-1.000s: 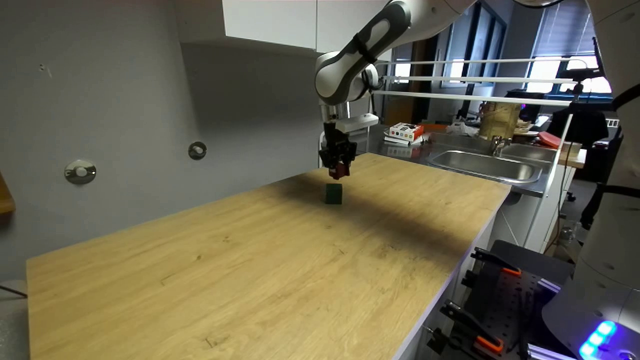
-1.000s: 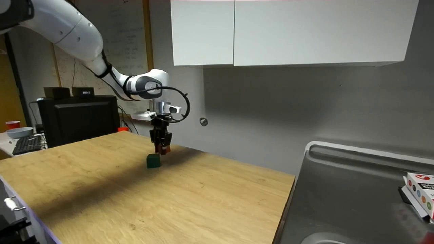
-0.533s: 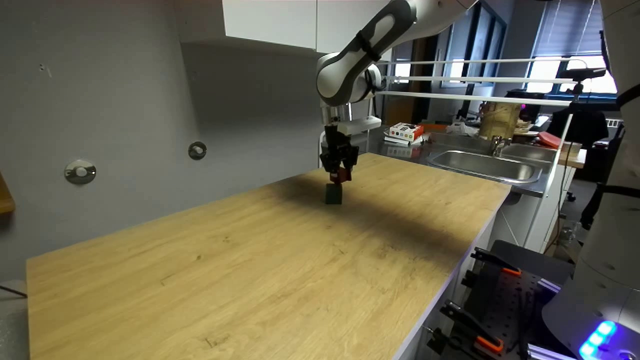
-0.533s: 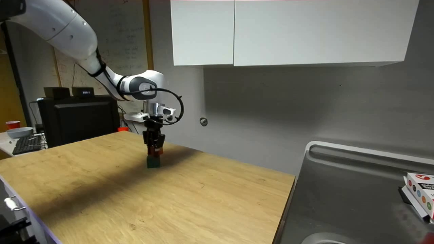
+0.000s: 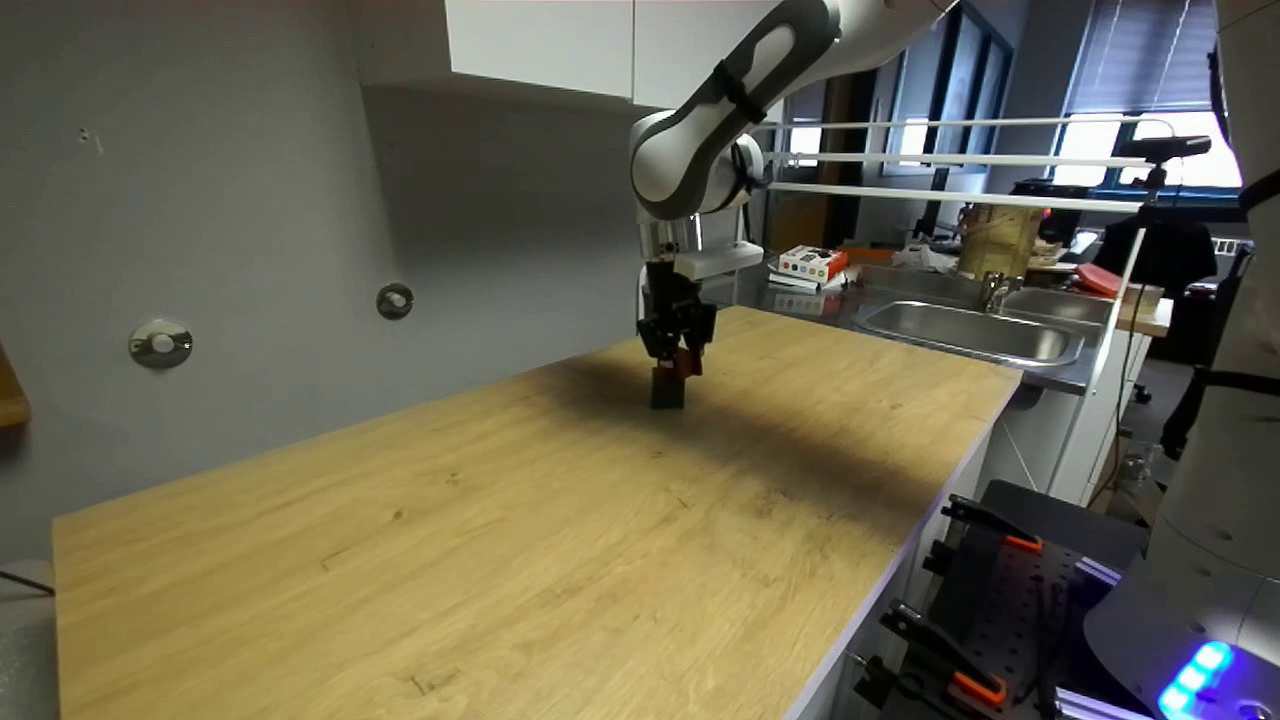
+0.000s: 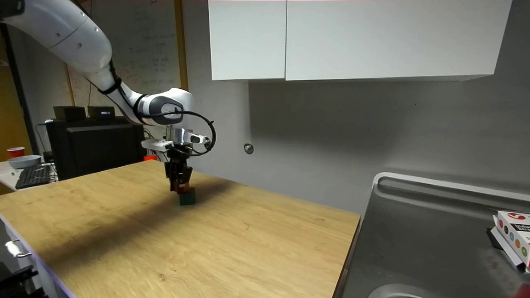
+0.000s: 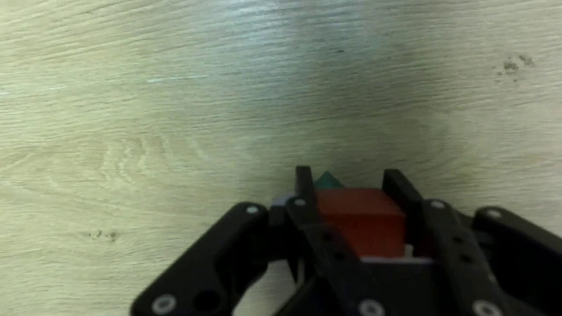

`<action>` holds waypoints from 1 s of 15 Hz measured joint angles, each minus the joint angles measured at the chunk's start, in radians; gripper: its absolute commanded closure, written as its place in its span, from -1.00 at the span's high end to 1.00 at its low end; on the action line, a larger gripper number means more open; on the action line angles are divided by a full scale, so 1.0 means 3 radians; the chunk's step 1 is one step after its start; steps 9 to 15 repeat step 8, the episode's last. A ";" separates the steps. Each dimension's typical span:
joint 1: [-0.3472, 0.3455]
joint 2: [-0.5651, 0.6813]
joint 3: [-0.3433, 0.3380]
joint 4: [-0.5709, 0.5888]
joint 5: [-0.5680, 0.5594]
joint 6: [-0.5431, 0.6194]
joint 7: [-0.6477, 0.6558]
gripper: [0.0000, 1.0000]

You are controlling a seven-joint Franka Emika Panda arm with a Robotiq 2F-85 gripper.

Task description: Put the orange block on the green one

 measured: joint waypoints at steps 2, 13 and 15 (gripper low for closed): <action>0.0006 -0.0006 0.0000 -0.0033 0.0000 0.0027 0.0000 0.46; 0.0008 -0.0006 0.0000 -0.0082 0.0001 0.0037 0.0008 1.00; 0.0008 -0.0006 0.0000 -0.0082 0.0001 0.0037 0.0008 1.00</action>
